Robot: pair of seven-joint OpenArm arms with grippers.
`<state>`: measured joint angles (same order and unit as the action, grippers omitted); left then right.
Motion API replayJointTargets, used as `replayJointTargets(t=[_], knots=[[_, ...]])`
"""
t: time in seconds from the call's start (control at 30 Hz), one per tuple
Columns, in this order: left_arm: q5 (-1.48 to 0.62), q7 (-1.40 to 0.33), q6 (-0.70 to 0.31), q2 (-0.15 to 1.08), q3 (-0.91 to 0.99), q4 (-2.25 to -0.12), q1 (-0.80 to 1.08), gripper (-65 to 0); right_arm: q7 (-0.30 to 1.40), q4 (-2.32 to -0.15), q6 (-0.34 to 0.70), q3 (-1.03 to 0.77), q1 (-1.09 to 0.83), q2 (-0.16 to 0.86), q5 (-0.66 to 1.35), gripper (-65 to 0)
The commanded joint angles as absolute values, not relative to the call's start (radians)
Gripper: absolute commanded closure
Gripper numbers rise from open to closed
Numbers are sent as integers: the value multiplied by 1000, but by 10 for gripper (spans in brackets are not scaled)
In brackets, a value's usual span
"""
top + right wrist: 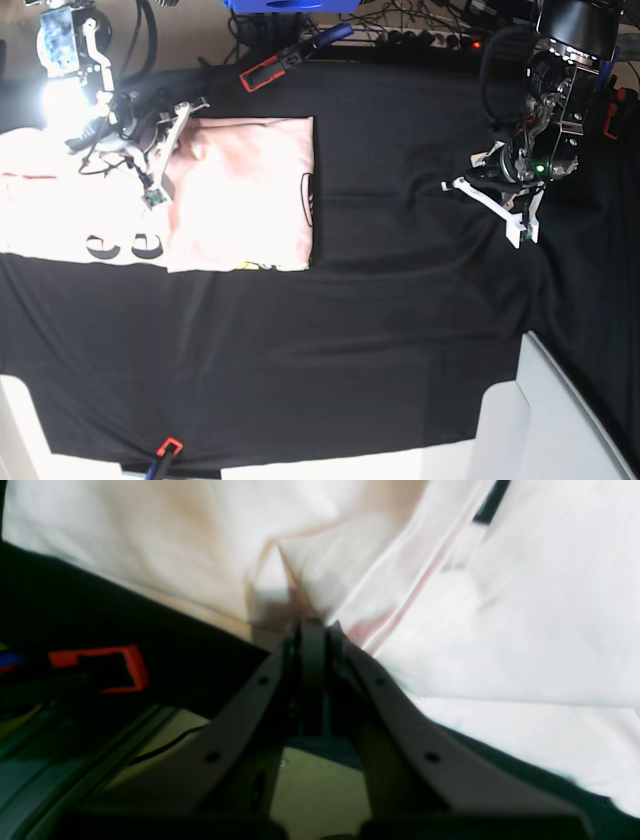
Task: Fold the T-shirt properly
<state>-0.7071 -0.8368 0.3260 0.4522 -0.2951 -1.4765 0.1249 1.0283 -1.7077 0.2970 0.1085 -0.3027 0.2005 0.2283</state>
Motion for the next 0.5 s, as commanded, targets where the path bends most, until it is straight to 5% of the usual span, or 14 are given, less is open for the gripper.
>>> replayJointTargets(t=[0.0,0.47], knots=[[-704,-825,328,466,-289,-1489,116,0,1021,-1725,298,102,-302,206,236,-3],[-704,-823,328,461,-289,-1429,114,0,1059,-1781,295,102,-337,208,232,-3]])
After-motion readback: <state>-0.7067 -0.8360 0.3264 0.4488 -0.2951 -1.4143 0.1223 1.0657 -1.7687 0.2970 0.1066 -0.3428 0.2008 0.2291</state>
